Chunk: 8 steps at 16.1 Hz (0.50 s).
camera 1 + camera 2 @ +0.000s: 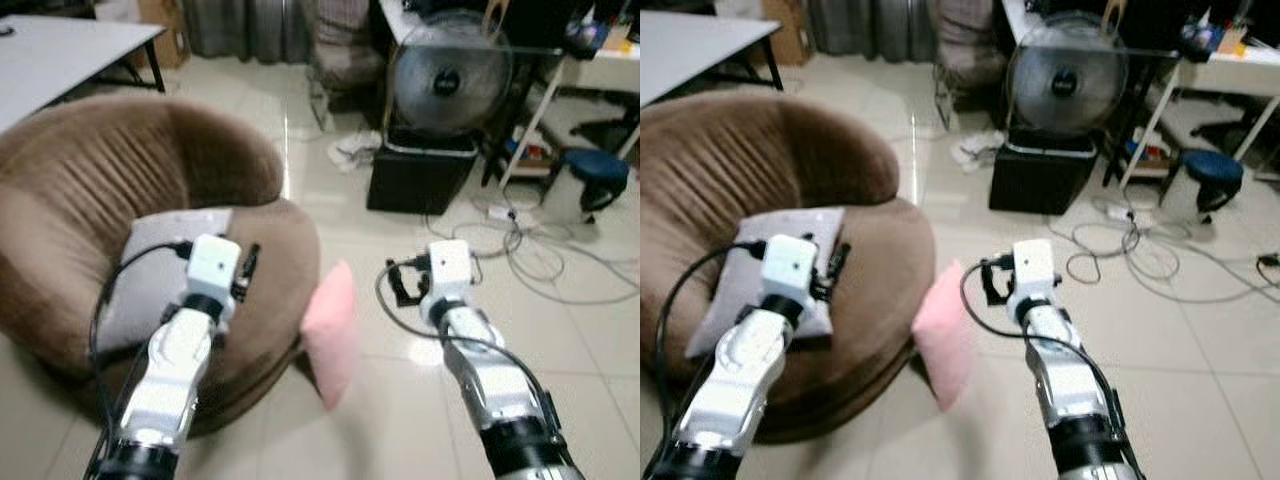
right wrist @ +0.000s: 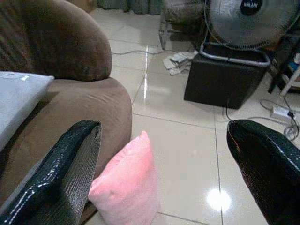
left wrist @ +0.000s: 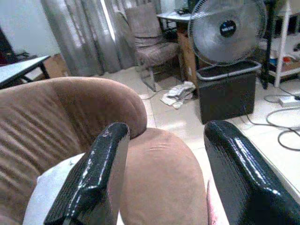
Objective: Move the pillow to the sofa from floor
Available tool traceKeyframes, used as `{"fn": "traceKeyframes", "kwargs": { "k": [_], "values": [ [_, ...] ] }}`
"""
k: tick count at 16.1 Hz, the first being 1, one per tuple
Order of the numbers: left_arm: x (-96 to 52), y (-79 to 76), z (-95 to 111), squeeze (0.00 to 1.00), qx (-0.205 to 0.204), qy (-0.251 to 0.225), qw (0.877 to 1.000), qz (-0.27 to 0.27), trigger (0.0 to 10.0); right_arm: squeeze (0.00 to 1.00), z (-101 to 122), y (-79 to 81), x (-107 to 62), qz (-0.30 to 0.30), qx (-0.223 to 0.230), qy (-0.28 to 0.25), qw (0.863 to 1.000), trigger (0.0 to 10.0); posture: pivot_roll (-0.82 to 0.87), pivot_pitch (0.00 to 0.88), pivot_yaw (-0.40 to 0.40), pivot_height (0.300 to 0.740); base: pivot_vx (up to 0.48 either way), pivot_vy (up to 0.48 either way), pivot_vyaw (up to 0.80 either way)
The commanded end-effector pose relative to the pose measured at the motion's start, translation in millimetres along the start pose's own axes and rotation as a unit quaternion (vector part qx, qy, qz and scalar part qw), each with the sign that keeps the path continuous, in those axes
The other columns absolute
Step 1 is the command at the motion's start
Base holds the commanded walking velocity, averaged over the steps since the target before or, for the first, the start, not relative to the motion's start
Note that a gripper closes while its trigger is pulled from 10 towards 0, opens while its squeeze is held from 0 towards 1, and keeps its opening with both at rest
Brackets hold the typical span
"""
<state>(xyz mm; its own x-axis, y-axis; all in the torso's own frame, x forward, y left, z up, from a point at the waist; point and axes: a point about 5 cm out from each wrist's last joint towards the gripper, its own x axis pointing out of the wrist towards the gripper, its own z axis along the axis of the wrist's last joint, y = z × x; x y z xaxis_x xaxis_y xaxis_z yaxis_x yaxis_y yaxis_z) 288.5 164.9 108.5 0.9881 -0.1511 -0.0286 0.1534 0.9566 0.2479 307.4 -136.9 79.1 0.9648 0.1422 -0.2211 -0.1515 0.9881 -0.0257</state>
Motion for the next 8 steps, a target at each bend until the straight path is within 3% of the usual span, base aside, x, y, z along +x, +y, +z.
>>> {"fn": "traceKeyframes", "kwargs": {
  "k": [1,8],
  "values": [
    [1.5,-5.5,3.1,0.00,-0.003,-0.004,1.000,-0.009,10.0,0.00,1.0,-9.0,-1.4,-0.015,-0.008,-0.003,1.000,10.0,0.03,0.000,0.001,0.740,0.000,-0.360,0.00],
    [1.6,-5.9,2.6,0.00,-0.006,-0.002,1.000,-0.012,10.0,0.00,0.5,-9.0,-1.7,-0.017,-0.007,-0.003,1.000,10.0,0.03,0.000,0.003,0.740,0.000,-0.365,0.00]
  ]
}}
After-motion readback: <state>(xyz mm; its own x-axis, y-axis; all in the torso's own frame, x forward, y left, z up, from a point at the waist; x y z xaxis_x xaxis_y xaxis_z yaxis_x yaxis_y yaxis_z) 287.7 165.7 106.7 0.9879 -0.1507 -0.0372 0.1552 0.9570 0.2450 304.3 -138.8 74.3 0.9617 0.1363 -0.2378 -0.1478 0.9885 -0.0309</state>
